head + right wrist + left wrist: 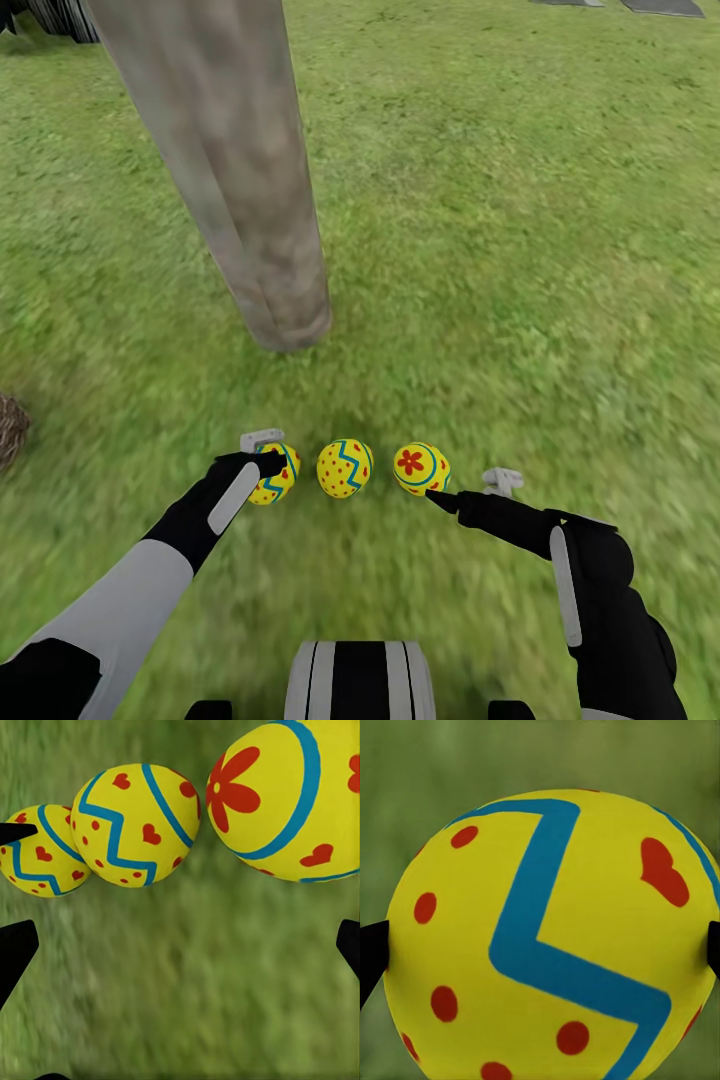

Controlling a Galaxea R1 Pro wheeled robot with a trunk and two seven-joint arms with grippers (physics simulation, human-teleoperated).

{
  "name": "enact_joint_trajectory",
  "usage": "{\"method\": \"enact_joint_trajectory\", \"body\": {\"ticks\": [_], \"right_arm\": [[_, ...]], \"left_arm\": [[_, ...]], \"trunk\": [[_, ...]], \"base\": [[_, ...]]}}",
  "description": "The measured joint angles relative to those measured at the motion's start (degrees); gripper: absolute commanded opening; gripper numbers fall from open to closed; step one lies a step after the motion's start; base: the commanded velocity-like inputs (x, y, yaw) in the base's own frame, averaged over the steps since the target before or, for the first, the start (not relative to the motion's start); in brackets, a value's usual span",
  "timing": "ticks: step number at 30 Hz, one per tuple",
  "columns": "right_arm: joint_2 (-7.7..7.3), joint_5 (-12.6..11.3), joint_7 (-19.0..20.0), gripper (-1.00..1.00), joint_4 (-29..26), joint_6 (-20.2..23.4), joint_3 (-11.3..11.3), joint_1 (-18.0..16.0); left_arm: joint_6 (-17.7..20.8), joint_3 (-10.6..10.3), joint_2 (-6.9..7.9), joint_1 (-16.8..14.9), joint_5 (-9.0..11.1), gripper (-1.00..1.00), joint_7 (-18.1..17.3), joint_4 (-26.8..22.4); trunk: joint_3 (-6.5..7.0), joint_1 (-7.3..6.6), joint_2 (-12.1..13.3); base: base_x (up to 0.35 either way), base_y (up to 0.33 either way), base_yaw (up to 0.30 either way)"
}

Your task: Take the three Easter eggs out of the wicker basket on the lawn in the garden, then place them on the lawn next to a single tree (choose any tree) so that all three eggs are next to the same tree and none are left in the basket.

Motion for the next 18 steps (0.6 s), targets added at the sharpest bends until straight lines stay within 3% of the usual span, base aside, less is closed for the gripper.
{"method": "enact_joint_trajectory", "body": {"ticks": [12,18], "right_arm": [[0.00,0.00,0.00,1.00,0.00,0.00,0.00,0.01],[0.00,-0.02,0.00,1.00,0.00,0.01,0.03,0.04]], "left_arm": [[0.01,0.05,-0.03,0.00,-0.03,1.00,0.01,0.00],[-0.03,0.00,-0.02,0.03,0.51,1.00,-0.04,0.64]], "trunk": [[0.00,0.00,0.00],[1.32,-0.14,0.08]], "base": [[0.000,0.000,0.000],[0.000,0.000,0.000]]}}
